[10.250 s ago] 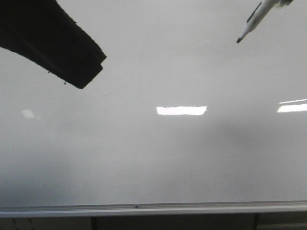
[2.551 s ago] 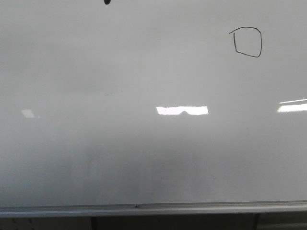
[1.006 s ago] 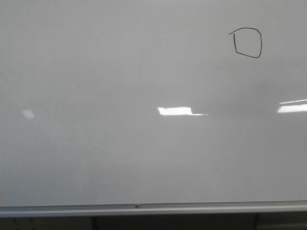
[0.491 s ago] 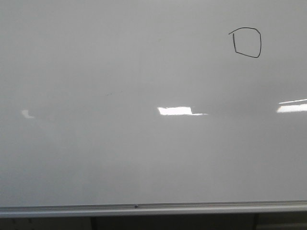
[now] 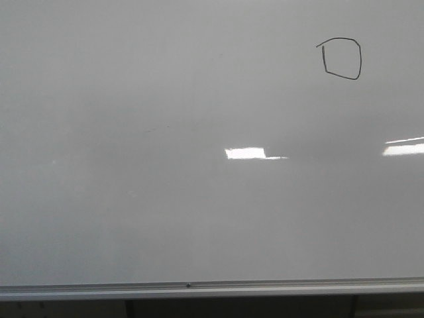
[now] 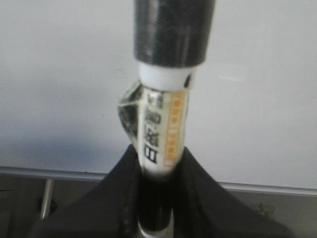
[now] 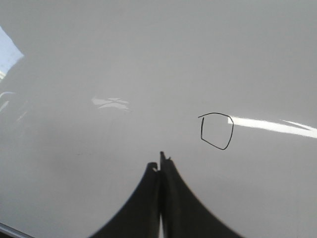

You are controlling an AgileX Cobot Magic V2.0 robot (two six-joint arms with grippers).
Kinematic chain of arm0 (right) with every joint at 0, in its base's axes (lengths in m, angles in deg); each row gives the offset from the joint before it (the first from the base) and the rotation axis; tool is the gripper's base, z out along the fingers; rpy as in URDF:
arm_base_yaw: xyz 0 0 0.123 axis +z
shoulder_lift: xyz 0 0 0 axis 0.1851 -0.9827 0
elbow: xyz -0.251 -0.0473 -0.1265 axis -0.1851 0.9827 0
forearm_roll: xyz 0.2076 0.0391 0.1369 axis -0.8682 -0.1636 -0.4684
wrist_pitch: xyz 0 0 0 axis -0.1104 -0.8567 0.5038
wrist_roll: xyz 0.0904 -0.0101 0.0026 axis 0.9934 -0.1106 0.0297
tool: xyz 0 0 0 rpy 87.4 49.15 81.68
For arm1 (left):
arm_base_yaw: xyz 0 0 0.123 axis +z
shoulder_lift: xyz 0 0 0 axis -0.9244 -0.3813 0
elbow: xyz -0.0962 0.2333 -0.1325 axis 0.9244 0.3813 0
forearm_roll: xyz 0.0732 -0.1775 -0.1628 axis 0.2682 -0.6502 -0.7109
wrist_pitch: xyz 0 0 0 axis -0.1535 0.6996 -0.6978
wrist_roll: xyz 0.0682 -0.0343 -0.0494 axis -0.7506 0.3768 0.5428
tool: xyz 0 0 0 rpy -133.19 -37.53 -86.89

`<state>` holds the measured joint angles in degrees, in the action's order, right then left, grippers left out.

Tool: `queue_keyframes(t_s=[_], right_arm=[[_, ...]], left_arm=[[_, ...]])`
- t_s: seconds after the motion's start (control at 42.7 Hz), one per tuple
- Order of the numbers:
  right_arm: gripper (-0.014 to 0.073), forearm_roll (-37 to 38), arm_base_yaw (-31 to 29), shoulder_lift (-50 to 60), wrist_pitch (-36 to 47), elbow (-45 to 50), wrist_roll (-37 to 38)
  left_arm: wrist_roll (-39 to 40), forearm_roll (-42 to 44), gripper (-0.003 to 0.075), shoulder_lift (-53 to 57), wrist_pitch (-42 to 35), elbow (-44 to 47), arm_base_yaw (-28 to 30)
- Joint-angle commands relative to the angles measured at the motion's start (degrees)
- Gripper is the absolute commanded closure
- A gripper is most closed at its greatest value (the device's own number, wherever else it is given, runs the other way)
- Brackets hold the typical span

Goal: Write number 0 on whiteboard

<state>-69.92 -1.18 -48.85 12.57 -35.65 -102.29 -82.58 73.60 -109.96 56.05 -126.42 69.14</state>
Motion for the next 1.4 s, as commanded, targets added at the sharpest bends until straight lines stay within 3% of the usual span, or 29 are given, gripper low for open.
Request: queue_keyframes(t_s=[0.0,0.889,0.959,1.147,1.381], right_arm=[[0.0662,-0.8,-0.4,-0.6,4.4,-1.5,-0.1],[0.0662,-0.8,-0.4,-0.6,4.4,-1.5,-0.1],[0.0662,-0.8,-0.4,-0.6,4.4,-1.5,-0.1],[0.0662,-0.8,-0.4,-0.6,4.4,-1.5,-0.1],[0.0662,-0.8,-0.4,-0.6,4.4,-1.5,-0.1]], left_arm=[[-2.0,-0.2,0.0739,-4.1,-2.0,-5.6,0.1],[-1.9,0.7,0.0731,-19.4,-5.1,-19.0,0.1],[-1.9,0.8,0.068,-19.4,-5.5,-19.0,0.1],[-1.9,0.9,0.0428,-19.4,-5.9,-19.0,0.1],[-1.9,1.3,0.0304,-19.3,-5.9,-19.0,0.1]])
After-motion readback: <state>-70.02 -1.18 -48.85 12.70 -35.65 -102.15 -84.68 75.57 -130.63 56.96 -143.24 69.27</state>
